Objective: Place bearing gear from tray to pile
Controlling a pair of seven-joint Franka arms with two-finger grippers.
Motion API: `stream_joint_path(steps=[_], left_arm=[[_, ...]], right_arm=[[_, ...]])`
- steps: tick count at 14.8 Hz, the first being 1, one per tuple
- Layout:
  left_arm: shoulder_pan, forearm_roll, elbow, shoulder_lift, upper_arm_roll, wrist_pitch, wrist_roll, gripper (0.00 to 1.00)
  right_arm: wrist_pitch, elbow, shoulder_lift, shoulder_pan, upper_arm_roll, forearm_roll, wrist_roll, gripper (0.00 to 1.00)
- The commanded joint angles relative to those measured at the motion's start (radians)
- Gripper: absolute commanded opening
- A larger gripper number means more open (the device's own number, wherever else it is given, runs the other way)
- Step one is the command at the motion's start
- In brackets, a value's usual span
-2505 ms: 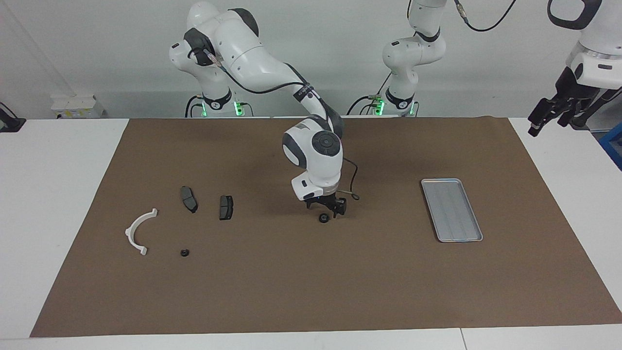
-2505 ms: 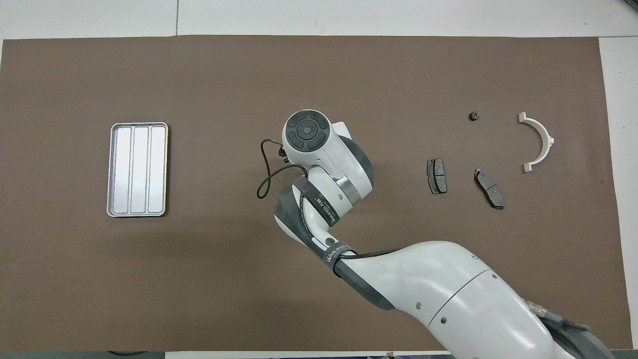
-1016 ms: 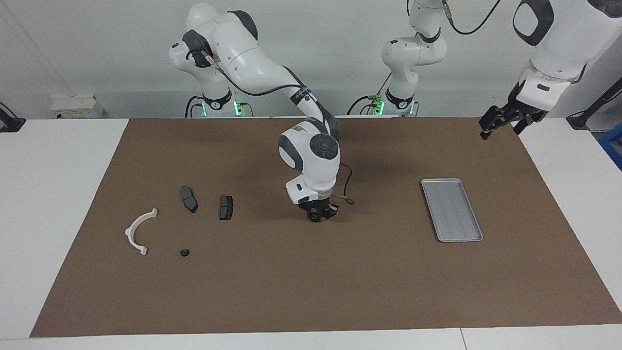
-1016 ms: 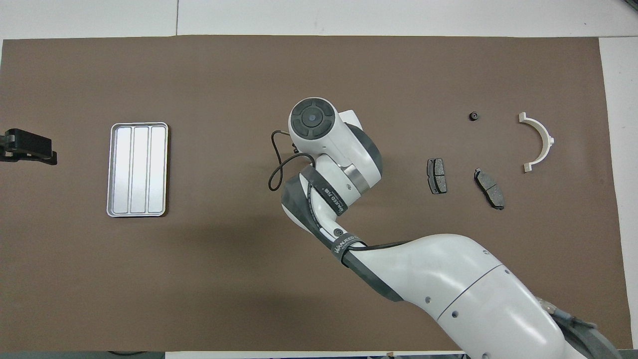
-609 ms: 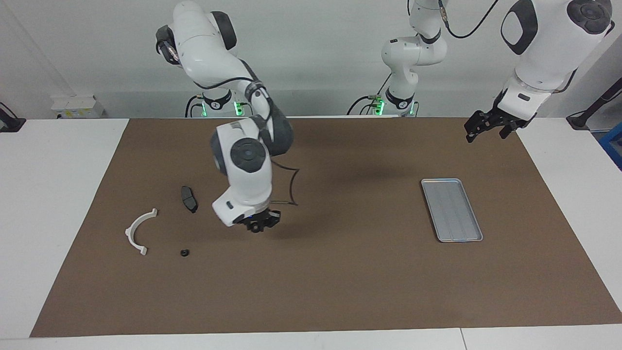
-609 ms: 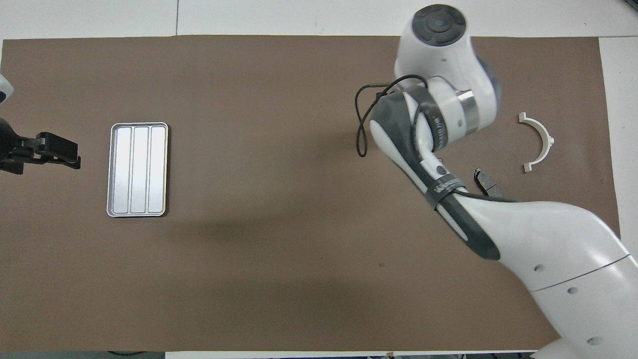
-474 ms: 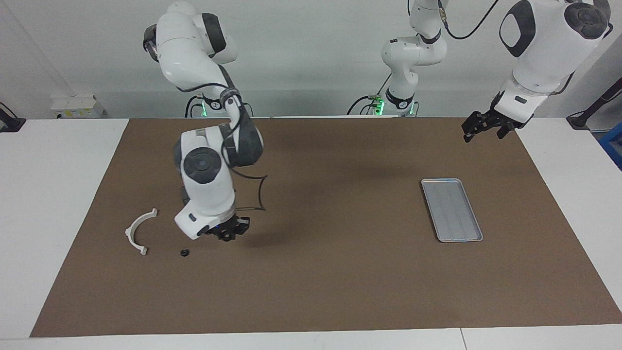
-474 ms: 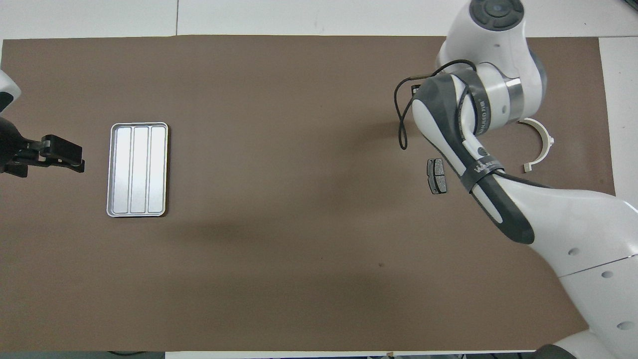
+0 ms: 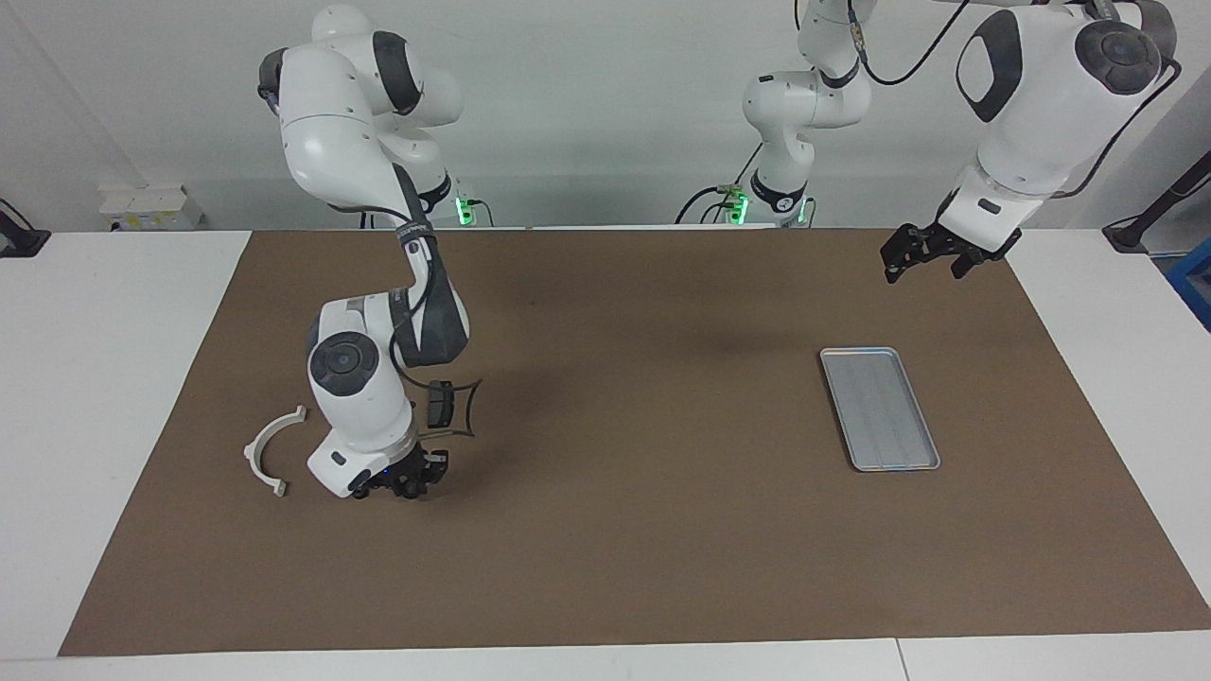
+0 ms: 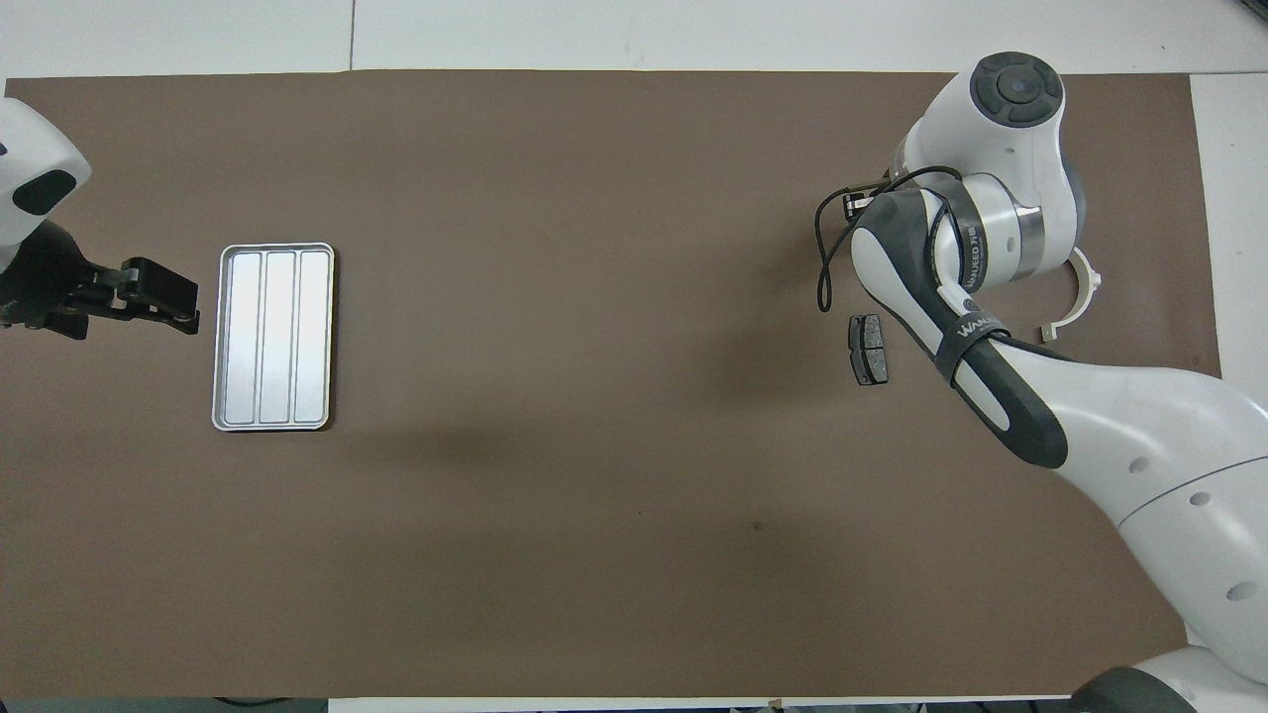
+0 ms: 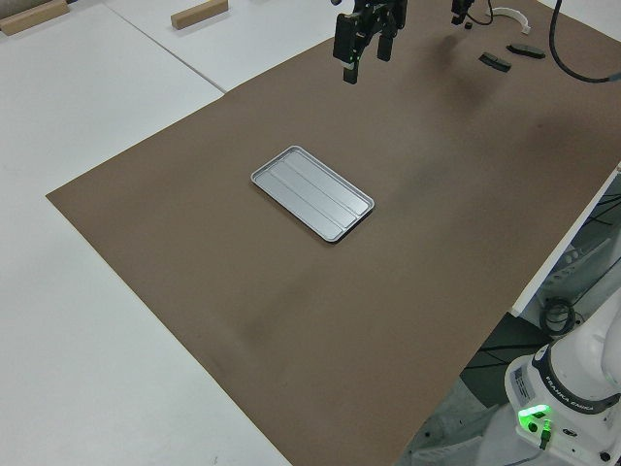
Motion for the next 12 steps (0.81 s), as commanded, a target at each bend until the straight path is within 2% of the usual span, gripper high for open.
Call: stream_joint_path(steps=[1,3,4,5,6,12], left_arm=[[-0.012,-0.009,0.018,0.010,0.013,-0.016,0.000,1.00],[-0.012,-0.007,0.003,0.006,0.013,-0.004,0.000,1.00],[-0.012,-0.007,0.003,0.006,0.013,-0.006,0.002,1.00],[-0.012,-0.007,0.001,0.004,0.012,-0.006,0.002,1.00],[-0.012,-0.007,-0.013,-0.002,0.013,-0.003,0.002,1.00],[-0.009,-0.007,-0.050,-0.017,0.012,0.028,0.006,1.00]], right_arm=[[0.043,-0.047,-0.019,-0.016,0.013,-0.013,-0.013,0.00],[0.064,-0.064,-0.022,-0.019,0.013,-0.009,-0.007,0.00],[0.063,-0.064,-0.022,-0.019,0.013,-0.006,-0.001,0.18],[0.063,-0.064,-0.022,-0.019,0.013,-0.004,0.005,0.71],[0.063,-0.064,-0.022,-0.019,0.013,-0.004,0.013,1.00],[0.058,-0.064,-0.028,-0.018,0.013,-0.002,0.015,1.00]])
